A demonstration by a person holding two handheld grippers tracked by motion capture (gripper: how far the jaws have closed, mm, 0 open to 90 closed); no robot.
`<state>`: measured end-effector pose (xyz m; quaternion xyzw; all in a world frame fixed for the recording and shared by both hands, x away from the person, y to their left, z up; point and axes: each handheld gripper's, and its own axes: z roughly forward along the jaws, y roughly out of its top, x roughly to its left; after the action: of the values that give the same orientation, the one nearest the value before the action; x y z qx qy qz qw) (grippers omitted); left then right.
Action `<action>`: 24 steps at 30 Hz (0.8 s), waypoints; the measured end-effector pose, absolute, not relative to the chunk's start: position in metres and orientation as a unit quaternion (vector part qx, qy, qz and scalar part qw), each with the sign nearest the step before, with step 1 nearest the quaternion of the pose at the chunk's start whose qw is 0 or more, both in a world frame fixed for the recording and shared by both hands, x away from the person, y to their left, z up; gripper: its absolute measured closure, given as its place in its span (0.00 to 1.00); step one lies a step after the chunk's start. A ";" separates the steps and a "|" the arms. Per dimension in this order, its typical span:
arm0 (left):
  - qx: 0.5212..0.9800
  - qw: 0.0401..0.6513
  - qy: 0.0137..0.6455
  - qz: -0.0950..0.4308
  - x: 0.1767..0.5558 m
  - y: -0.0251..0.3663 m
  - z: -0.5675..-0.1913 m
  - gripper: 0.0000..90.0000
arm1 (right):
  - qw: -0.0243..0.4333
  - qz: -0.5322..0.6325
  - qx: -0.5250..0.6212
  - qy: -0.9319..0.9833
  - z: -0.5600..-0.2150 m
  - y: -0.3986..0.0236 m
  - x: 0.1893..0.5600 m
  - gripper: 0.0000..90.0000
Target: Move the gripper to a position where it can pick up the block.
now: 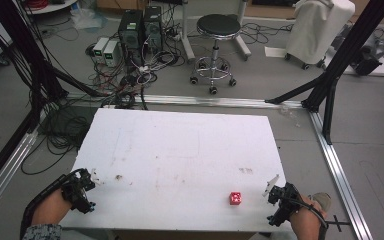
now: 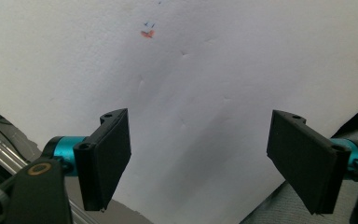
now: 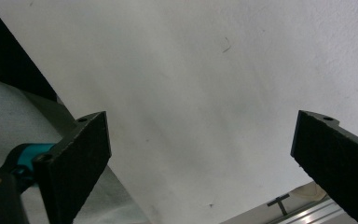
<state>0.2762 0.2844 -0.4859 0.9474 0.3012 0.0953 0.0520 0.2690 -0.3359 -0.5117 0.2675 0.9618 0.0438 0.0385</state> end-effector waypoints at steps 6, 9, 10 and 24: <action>0.948 0.051 0.298 0.094 0.276 0.282 -0.487 0.24 | 0.035 0.036 0.258 0.965 -0.504 -0.339 0.275 0.05; 0.949 0.049 0.296 0.093 0.277 0.282 -0.488 0.24 | 0.036 0.035 0.248 0.967 -0.498 -0.339 0.278 0.04; 0.950 0.048 0.294 0.092 0.277 0.281 -0.488 0.24 | 0.036 0.035 0.242 0.969 -0.496 -0.339 0.280 0.05; 0.950 0.051 0.295 0.091 0.277 0.279 -0.489 0.24 | 0.035 0.038 0.123 0.991 -0.474 -0.314 0.301 0.05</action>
<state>0.2770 0.2787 -0.4892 0.9498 0.2951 0.0907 0.0510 0.3006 -0.3135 -0.4742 0.1231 0.9911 0.0377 0.0352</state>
